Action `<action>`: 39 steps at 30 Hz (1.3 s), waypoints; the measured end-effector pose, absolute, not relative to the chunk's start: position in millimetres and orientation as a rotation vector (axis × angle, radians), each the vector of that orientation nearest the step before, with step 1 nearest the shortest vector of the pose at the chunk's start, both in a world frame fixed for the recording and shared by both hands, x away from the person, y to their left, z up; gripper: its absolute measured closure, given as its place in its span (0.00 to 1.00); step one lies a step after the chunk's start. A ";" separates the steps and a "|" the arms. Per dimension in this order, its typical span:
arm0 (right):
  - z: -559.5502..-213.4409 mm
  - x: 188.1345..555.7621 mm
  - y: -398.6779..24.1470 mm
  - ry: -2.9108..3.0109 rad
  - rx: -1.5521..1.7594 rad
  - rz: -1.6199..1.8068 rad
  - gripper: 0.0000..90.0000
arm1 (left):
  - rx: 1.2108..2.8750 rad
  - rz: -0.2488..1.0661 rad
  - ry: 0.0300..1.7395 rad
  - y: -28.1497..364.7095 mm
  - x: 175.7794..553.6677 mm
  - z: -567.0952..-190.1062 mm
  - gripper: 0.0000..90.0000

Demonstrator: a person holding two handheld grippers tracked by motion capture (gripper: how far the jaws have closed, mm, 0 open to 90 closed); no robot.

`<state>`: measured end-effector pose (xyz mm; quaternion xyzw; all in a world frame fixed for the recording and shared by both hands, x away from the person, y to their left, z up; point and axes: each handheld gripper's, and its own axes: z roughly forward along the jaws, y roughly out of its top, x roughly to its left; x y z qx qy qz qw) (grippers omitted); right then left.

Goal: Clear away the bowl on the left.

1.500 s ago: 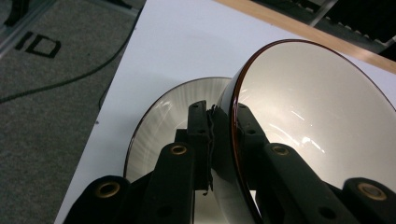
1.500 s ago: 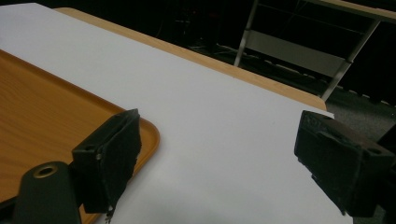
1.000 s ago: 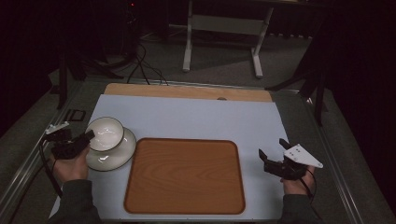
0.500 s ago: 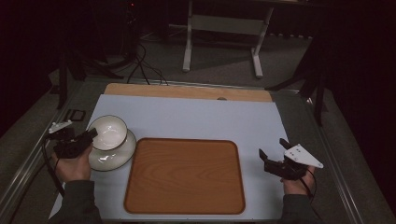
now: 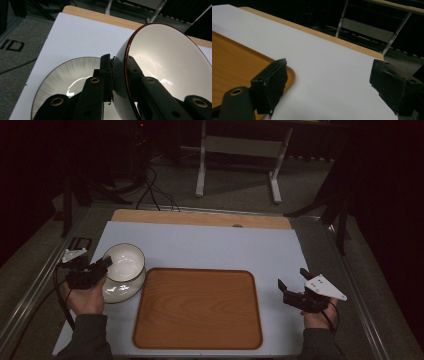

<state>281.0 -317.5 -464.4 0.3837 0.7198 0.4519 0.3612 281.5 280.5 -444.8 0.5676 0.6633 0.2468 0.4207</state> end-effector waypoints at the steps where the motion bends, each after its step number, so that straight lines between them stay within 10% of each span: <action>1: -464.4 281.0 -317.4 1.854 0.989 1.164 0.16 | 1.425 0.621 1.659 278.4 281.4 -444.2 0.90; 39: -463.8 280.9 -318.6 1.847 0.988 1.171 0.16 | 1.524 0.587 1.576 235.7 284.6 -440.7 0.89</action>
